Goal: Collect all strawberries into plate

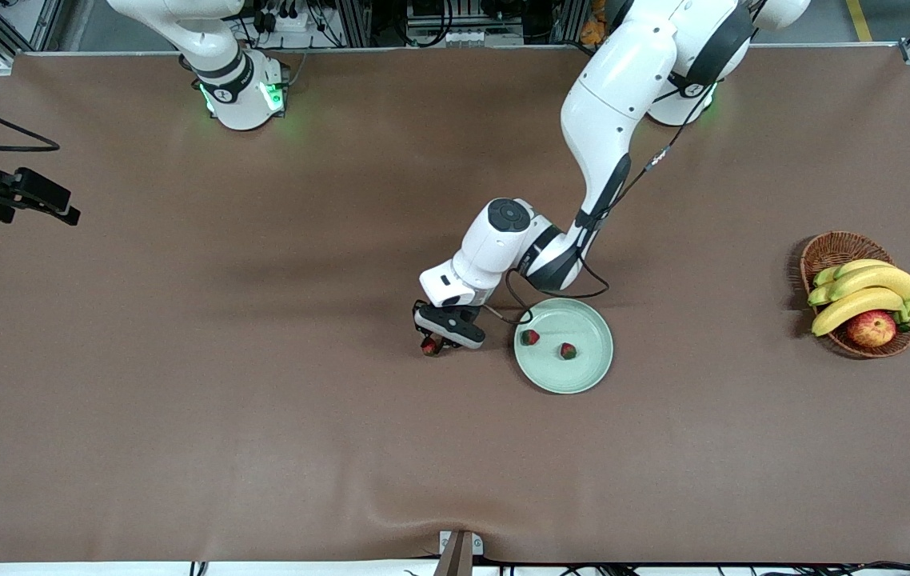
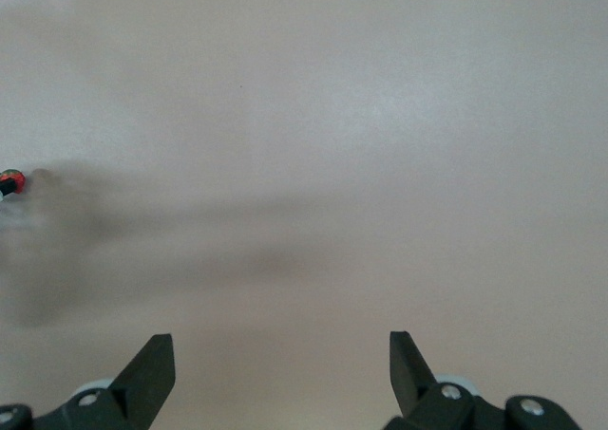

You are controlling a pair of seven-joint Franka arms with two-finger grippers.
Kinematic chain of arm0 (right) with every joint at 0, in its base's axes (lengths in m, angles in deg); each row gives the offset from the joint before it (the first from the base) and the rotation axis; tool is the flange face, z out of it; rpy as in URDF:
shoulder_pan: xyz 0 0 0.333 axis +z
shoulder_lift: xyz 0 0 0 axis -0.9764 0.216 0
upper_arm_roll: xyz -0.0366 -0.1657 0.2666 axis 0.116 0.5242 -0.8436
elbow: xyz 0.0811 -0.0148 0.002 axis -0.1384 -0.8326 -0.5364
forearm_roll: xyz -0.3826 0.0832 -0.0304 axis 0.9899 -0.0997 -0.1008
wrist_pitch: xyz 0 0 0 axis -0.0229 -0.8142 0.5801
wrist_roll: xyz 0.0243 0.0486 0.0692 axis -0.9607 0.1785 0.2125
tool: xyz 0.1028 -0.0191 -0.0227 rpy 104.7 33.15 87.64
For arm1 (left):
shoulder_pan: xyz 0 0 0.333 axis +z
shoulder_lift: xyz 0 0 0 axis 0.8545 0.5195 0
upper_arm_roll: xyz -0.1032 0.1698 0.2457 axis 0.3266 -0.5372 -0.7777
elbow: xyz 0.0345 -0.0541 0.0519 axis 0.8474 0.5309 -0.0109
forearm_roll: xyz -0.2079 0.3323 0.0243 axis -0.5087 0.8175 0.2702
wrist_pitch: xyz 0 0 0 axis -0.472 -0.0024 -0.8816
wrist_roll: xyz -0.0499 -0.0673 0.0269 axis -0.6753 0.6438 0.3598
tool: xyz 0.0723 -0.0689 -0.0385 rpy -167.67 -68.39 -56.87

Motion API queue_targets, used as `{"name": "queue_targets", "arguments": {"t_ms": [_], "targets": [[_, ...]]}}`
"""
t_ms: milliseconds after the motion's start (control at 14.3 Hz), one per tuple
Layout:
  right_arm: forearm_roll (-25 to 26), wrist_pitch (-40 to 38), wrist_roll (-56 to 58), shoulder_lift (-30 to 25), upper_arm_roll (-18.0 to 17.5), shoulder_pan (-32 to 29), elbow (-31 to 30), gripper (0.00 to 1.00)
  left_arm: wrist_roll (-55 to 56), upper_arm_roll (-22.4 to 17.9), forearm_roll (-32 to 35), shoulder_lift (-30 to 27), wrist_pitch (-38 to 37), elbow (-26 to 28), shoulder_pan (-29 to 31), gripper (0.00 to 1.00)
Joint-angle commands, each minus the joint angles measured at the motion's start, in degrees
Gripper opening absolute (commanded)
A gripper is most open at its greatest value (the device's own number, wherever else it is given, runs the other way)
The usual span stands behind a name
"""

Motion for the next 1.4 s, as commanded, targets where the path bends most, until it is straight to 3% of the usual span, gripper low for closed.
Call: {"name": "queue_targets", "arguments": {"t_ms": [0, 281, 701, 1052, 1192, 1333], "targets": [[-0.3, -0.4, 0.0, -1.6, -0.1, -0.3, -1.2, 1.00, 0.7, -0.3, 1.6, -3.6, -4.2, 2.2, 1.2, 0.00], [0.1, -0.1, 0.9, -1.5, -0.1, -0.3, -1.3, 1.00, -1.0, -0.3, 1.7, -9.3, -13.6, 4.7, 3.8, 0.00], [1.2, 0.5, 4.3, -1.5, 0.0, -0.4, -1.2, 1.00, -16.7, -0.2, 1.7, -16.9, -26.0, 10.0, 12.2, 0.00], [2.2, -0.2, 5.1, -1.5, -0.1, -0.4, -0.9, 1.00, -20.9, -0.2, 1.6, -16.3, -28.5, 10.8, 15.2, 0.00], [2.3, -1.4, 4.6, -1.5, -0.2, -0.2, -0.2, 1.00, -20.3, -0.2, 1.1, -15.9, -28.5, 10.7, 14.7, 0.99], [2.4, -2.3, 4.6, -0.6, -0.3, -0.1, 1.9, 1.00, -18.1, -0.1, 1.0, -16.2, -28.5, 10.7, 15.0, 1.00]]}}
